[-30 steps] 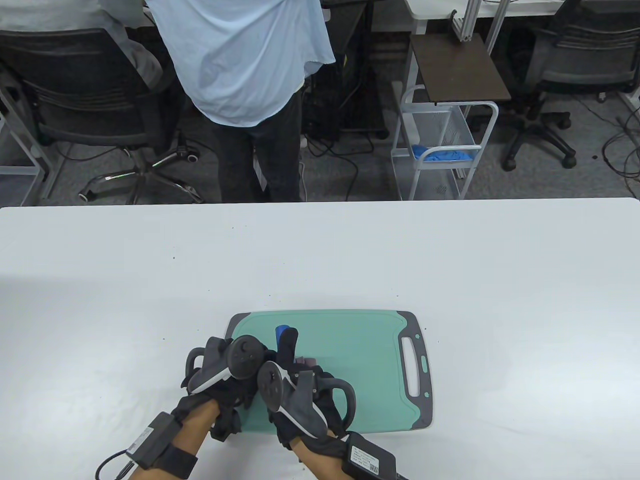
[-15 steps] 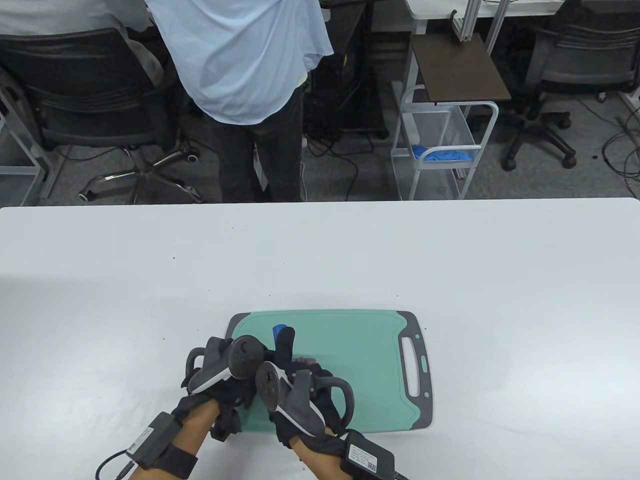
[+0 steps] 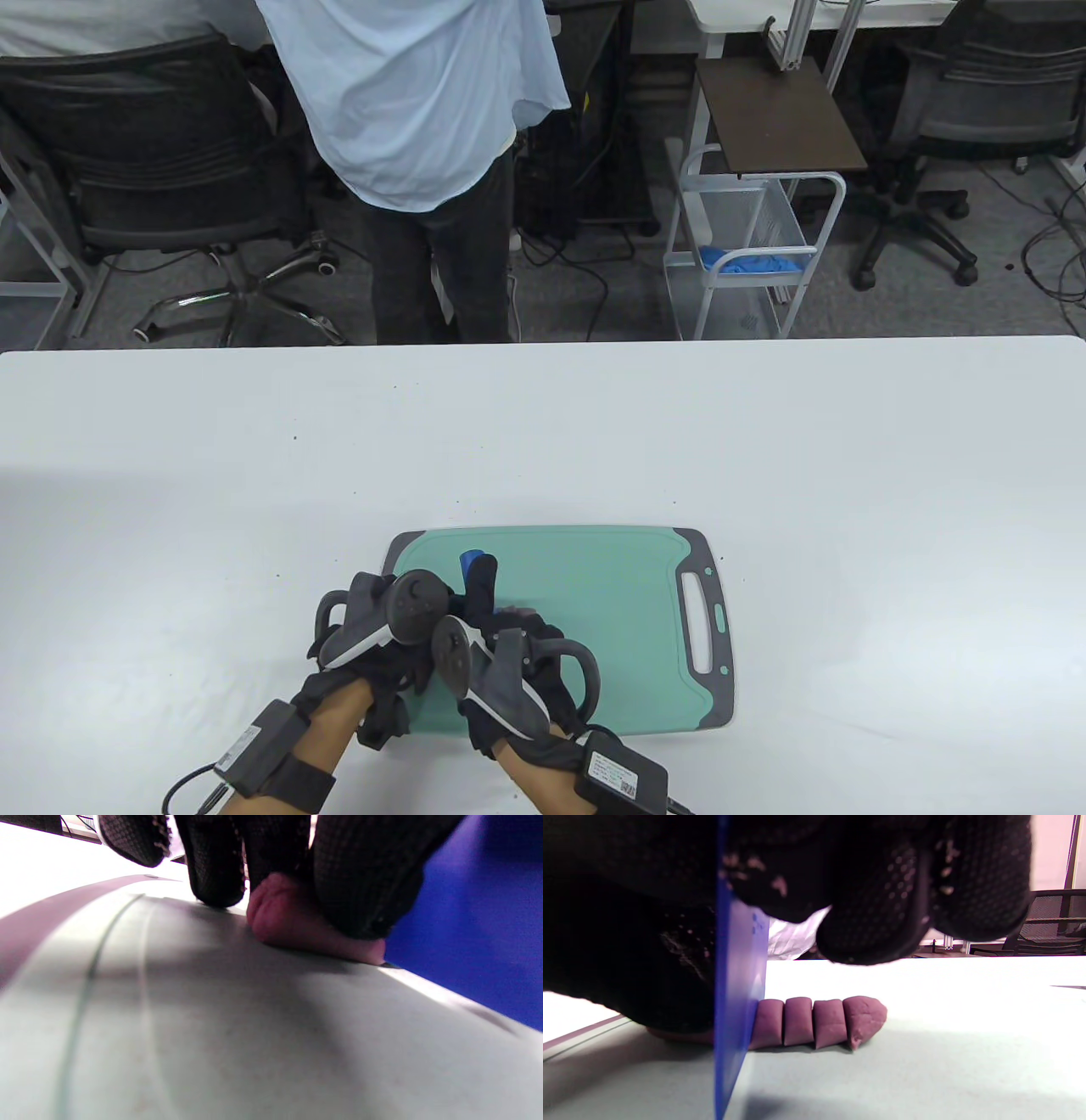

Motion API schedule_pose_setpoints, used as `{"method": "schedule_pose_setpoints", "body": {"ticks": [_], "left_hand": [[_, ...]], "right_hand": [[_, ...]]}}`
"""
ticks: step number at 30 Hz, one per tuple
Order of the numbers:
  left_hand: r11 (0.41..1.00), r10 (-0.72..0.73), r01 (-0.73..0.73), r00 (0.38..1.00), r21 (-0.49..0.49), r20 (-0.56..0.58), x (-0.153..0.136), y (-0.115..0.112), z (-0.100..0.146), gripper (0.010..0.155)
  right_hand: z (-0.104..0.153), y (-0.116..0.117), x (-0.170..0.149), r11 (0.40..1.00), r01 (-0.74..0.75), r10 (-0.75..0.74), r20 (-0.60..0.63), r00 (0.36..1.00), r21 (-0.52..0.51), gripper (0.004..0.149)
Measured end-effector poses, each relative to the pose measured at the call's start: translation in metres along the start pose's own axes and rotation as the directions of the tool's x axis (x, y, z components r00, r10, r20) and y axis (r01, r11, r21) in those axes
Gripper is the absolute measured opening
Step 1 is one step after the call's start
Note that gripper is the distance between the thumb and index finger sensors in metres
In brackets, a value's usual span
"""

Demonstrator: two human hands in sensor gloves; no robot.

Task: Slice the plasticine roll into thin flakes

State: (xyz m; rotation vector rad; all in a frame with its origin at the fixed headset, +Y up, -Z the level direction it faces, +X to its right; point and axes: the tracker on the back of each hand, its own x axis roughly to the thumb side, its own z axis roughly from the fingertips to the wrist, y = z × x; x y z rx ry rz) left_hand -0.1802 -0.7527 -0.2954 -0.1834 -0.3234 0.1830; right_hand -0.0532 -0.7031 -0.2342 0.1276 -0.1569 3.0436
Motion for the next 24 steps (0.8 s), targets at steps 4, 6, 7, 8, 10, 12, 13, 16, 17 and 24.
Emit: {"method": "schedule_pose_setpoints", "body": {"ticks": [4,6,7,8,10,12,13,16,17,24], "left_hand": [[1.000,0.000,0.000,1.000,0.000,0.000,0.000,0.000,0.000,0.048],[1.000,0.000,0.000,1.000,0.000,0.000,0.000,0.000,0.000,0.048],[1.000,0.002,-0.002,1.000,0.003,-0.002,0.000,0.000,0.000,0.048],[1.000,0.002,-0.002,1.000,0.003,-0.002,0.000,0.000,0.000,0.048],[1.000,0.003,-0.003,1.000,0.004,-0.002,0.000,0.000,0.000,0.048],[1.000,0.004,-0.004,1.000,0.003,-0.003,0.000,0.000,0.001,0.048],[1.000,0.003,-0.003,1.000,0.004,-0.003,0.000,0.000,0.001,0.048],[1.000,-0.003,0.003,1.000,0.005,-0.001,-0.001,0.000,0.001,0.048],[1.000,-0.008,0.008,1.000,0.003,0.000,-0.001,0.000,0.001,0.048],[0.997,-0.054,0.054,0.999,-0.059,0.004,-0.002,0.004,0.003,0.052]], "right_hand": [[0.000,0.003,0.002,1.000,-0.018,0.018,0.014,1.000,-0.019,0.082],[0.000,0.003,0.002,0.999,-0.022,0.022,0.018,1.000,-0.025,0.082],[-0.001,0.003,0.001,1.000,-0.020,0.020,0.016,1.000,-0.023,0.082],[-0.001,0.003,0.001,1.000,-0.019,0.020,0.014,1.000,-0.024,0.082],[-0.004,0.003,0.001,1.000,-0.018,0.018,0.005,1.000,-0.016,0.082],[-0.008,0.004,0.000,1.000,-0.022,0.022,0.008,1.000,-0.003,0.082],[-0.009,0.004,0.000,1.000,-0.029,0.029,0.012,1.000,-0.003,0.082],[-0.015,0.004,0.002,1.000,-0.030,0.030,0.011,0.999,-0.003,0.082],[-0.015,0.004,0.002,1.000,-0.025,0.025,0.011,1.000,-0.002,0.082],[-0.012,0.003,-0.005,0.999,-0.002,0.002,0.002,1.000,0.036,0.084]]}}
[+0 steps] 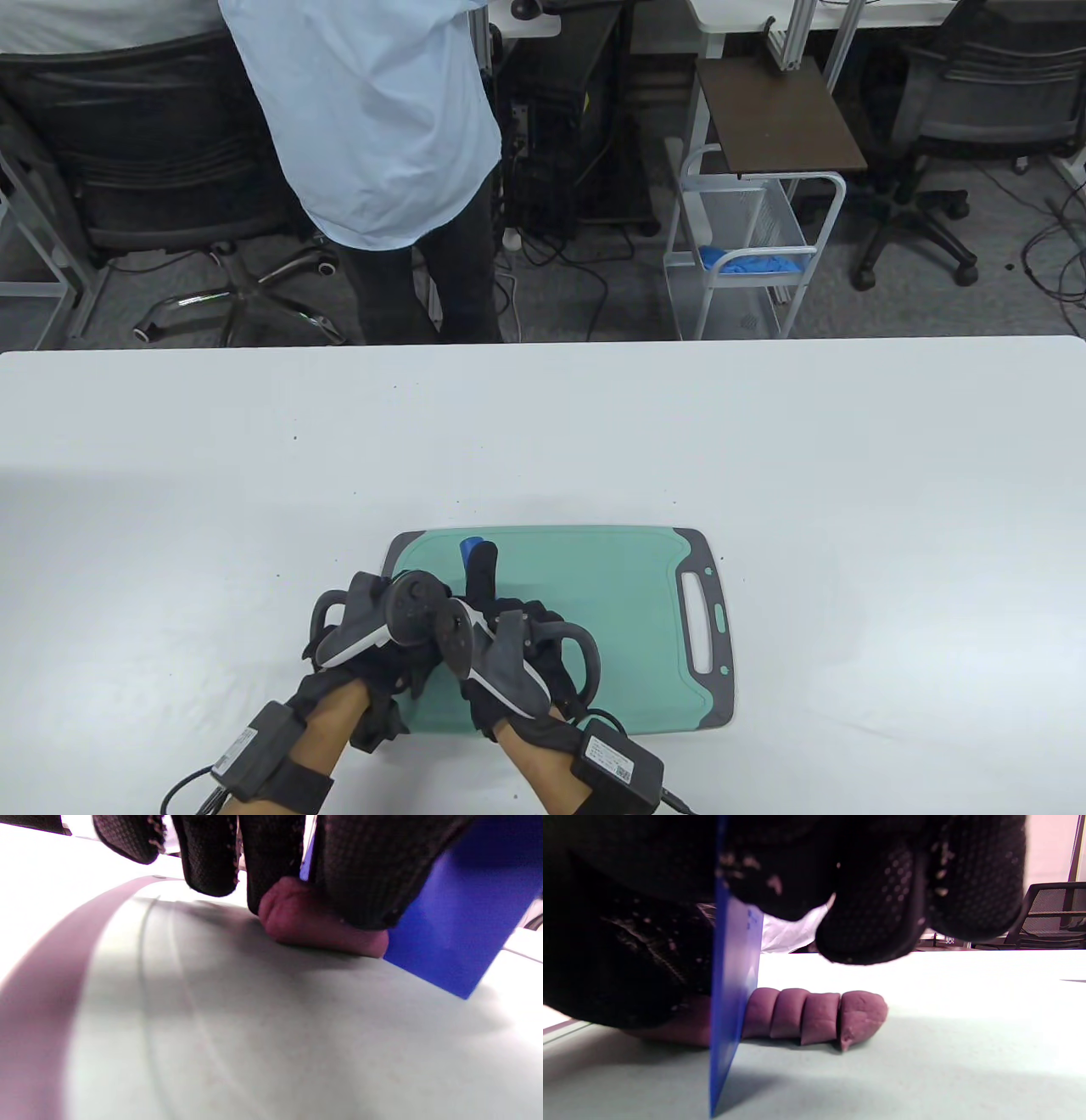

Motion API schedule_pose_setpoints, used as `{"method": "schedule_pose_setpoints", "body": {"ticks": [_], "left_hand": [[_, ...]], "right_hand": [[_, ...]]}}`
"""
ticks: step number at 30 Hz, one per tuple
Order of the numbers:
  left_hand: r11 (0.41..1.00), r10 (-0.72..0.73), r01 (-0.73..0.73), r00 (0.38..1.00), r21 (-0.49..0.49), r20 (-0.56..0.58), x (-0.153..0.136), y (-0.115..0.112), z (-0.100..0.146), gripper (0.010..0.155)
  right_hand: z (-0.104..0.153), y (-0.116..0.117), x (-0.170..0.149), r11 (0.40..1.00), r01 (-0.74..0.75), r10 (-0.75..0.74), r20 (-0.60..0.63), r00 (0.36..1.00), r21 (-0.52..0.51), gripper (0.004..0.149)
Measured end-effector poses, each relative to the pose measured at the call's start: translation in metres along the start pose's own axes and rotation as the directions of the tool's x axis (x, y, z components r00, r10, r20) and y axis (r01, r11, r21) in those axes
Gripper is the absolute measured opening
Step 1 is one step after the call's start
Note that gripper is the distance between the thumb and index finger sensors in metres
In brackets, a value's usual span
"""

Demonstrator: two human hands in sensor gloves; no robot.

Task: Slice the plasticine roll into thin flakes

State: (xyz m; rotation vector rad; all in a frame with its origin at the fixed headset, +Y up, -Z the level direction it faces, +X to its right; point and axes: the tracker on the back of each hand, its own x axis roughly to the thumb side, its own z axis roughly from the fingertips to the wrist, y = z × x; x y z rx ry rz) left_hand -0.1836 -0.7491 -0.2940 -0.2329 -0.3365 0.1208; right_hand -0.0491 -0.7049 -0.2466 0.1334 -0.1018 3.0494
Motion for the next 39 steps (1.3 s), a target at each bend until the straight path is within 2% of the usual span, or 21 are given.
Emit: {"method": "schedule_pose_setpoints", "body": {"ticks": [4,8,16,27,39], "left_hand": [[1.000,0.012,-0.012,1.000,0.021,-0.003,0.000,-0.001,0.000,0.051],[0.998,-0.013,0.013,1.000,0.058,-0.003,0.000,0.000,0.002,0.053],[0.998,0.006,-0.005,1.000,0.070,-0.018,-0.004,0.000,0.001,0.060],[0.997,0.007,-0.004,0.999,0.071,-0.035,-0.007,0.001,0.002,0.056],[0.997,0.033,-0.030,0.999,0.072,-0.036,-0.009,0.001,0.001,0.051]], "right_hand": [[0.008,-0.002,0.001,0.999,0.010,-0.009,-0.016,1.000,0.053,0.085],[0.011,-0.003,-0.002,0.998,0.040,-0.039,-0.011,0.999,0.044,0.085],[0.015,-0.014,-0.008,0.995,0.101,-0.100,-0.023,0.995,0.027,0.084],[0.021,-0.023,-0.003,0.993,0.119,-0.119,0.001,0.993,0.018,0.083],[0.020,-0.019,-0.001,0.994,0.105,-0.105,0.004,0.994,0.043,0.083]]}}
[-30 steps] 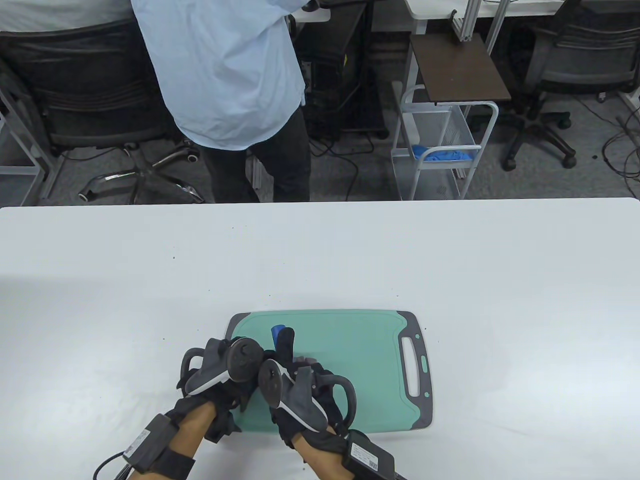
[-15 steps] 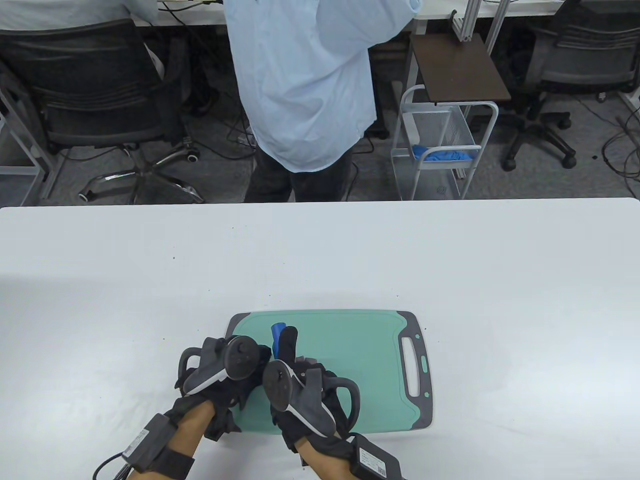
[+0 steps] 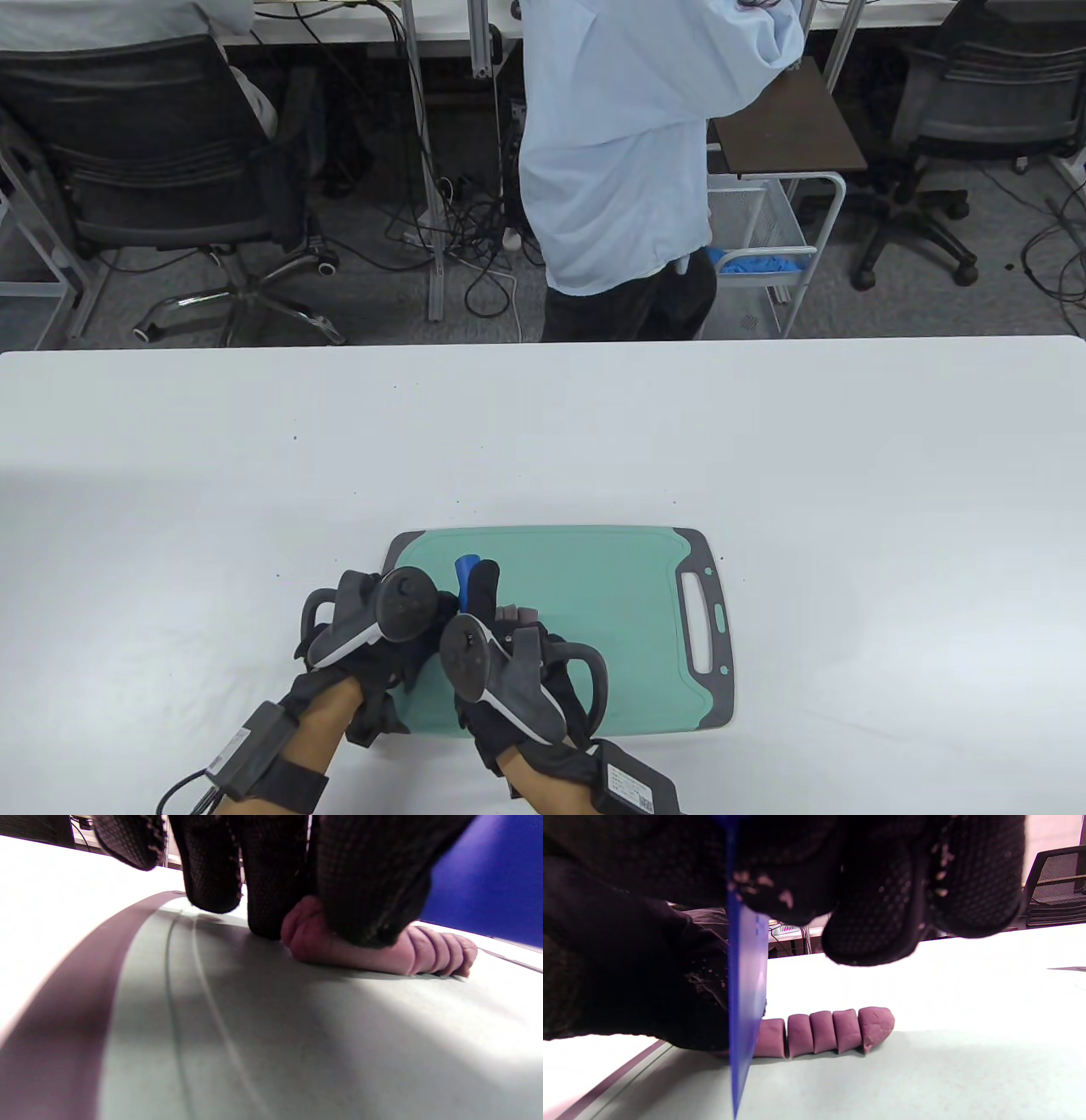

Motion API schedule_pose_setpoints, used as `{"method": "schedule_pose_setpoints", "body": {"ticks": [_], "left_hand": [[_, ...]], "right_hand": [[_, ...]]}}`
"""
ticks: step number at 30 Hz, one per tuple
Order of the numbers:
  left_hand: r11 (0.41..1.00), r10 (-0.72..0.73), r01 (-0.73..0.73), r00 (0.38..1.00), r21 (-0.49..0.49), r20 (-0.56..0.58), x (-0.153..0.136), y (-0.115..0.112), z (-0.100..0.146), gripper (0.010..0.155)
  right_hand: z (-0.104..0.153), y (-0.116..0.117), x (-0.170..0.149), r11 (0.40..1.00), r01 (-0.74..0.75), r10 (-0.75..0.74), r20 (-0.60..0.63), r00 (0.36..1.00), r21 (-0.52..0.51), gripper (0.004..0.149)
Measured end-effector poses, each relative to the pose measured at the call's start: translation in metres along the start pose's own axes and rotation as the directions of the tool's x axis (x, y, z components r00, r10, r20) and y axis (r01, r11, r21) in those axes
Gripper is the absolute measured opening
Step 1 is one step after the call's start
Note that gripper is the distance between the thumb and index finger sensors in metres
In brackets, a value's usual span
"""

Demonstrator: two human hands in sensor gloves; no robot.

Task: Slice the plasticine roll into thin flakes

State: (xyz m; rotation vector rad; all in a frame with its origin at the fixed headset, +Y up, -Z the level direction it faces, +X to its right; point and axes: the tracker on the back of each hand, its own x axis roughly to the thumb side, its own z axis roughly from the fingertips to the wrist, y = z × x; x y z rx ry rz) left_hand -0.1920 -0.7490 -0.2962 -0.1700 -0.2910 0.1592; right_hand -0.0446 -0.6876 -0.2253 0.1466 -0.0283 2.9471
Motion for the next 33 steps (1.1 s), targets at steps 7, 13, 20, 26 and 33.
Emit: {"method": "schedule_pose_setpoints", "body": {"ticks": [7,13,20,26,33], "left_hand": [[1.000,0.007,-0.007,1.000,0.000,0.002,-0.0004,0.0001,-0.0004,0.050],[1.000,0.007,-0.007,1.000,0.000,0.002,-0.0004,0.0001,-0.0004,0.050],[1.000,0.007,-0.007,1.000,0.000,0.002,-0.0004,0.0001,-0.0004,0.049],[1.000,0.016,-0.016,1.000,-0.005,-0.001,-0.0002,0.0001,-0.0004,0.049],[1.000,0.014,-0.014,1.000,-0.005,0.000,-0.0002,0.0003,-0.0005,0.049]], "right_hand": [[-0.0023,0.0041,-0.0016,1.000,0.000,0.000,0.000,1.000,0.003,0.083],[-0.0046,0.0074,-0.0021,1.000,0.001,-0.001,0.003,1.000,0.005,0.083],[-0.0071,0.0103,-0.0034,1.000,0.009,-0.009,0.004,1.000,0.008,0.083],[-0.0072,0.0096,-0.0028,1.000,0.007,-0.007,0.008,1.000,0.009,0.083],[-0.0077,0.0107,-0.0022,1.000,0.002,-0.003,0.013,1.000,0.007,0.083]]}}
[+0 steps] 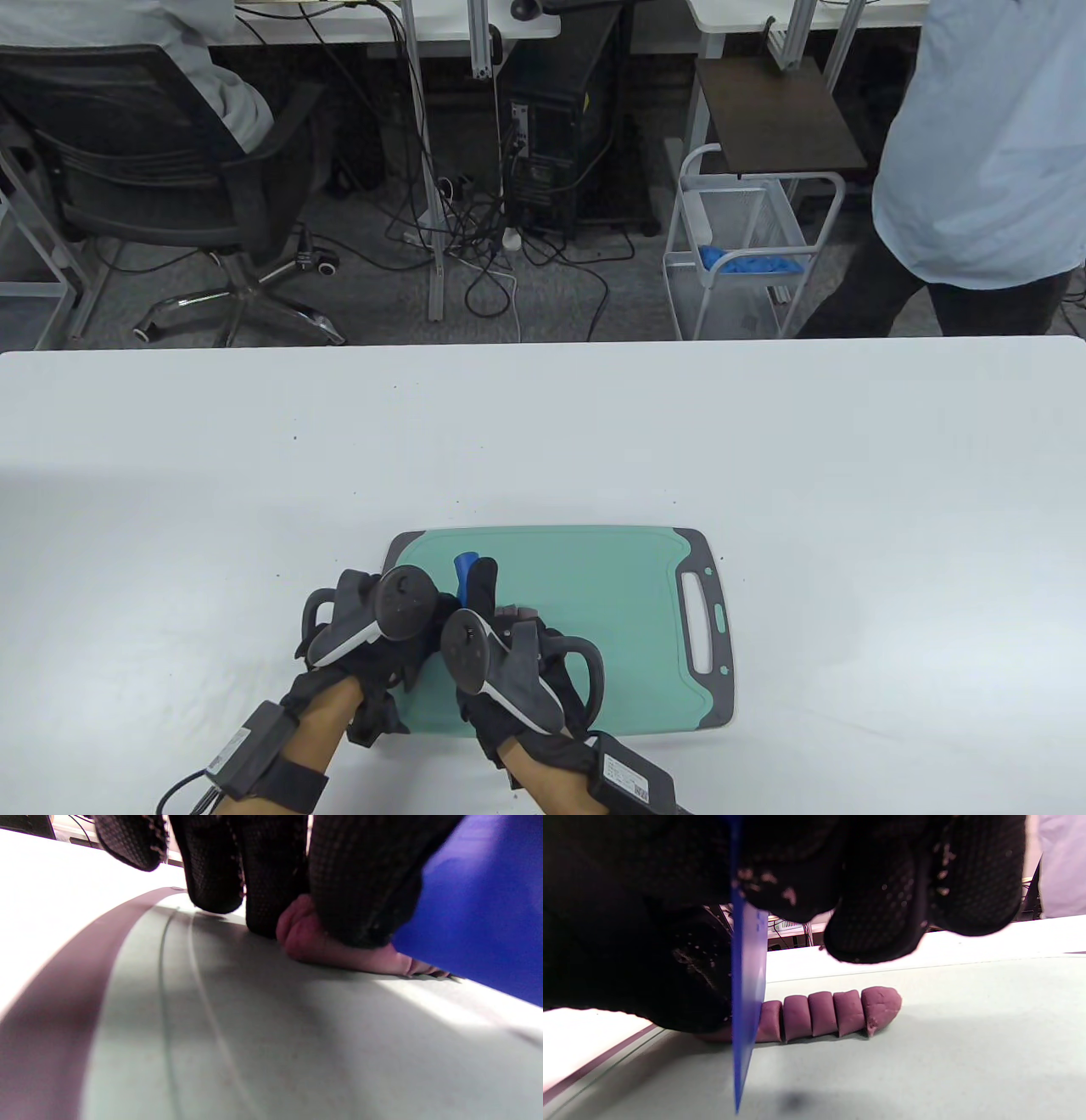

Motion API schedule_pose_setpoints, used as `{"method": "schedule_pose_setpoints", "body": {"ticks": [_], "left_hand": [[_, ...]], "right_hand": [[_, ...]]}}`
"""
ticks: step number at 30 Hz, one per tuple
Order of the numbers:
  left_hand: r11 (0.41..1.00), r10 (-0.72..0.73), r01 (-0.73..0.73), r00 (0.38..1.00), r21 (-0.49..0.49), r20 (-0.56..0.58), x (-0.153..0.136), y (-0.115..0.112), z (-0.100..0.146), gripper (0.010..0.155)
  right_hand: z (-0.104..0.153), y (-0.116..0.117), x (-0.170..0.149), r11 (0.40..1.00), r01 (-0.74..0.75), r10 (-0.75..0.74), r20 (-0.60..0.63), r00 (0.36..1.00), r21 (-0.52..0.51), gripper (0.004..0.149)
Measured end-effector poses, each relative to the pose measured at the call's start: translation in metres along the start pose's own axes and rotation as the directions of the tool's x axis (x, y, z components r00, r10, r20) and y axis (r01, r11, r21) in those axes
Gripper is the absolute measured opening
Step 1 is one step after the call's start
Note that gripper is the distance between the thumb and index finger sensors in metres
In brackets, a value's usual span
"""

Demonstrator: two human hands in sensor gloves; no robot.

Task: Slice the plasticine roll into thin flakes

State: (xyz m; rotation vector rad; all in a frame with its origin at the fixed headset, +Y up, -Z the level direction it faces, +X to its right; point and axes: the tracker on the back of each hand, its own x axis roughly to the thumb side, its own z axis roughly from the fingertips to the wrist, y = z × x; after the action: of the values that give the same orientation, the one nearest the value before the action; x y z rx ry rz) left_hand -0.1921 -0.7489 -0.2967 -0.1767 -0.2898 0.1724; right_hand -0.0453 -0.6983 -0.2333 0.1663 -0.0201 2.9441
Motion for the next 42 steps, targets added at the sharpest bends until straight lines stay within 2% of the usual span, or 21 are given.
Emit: {"method": "schedule_pose_setpoints", "body": {"ticks": [36,42], "left_hand": [[1.000,-0.005,0.005,1.000,-0.009,0.008,0.000,0.000,0.001,0.049],[0.998,-0.005,0.006,1.000,-0.058,0.013,-0.001,0.003,0.000,0.051]], "right_hand": [[-0.016,0.017,0.011,0.998,-0.060,0.060,0.009,0.998,-0.028,0.084],[-0.013,0.017,0.010,0.997,-0.073,0.073,0.015,0.997,-0.010,0.085]]}}
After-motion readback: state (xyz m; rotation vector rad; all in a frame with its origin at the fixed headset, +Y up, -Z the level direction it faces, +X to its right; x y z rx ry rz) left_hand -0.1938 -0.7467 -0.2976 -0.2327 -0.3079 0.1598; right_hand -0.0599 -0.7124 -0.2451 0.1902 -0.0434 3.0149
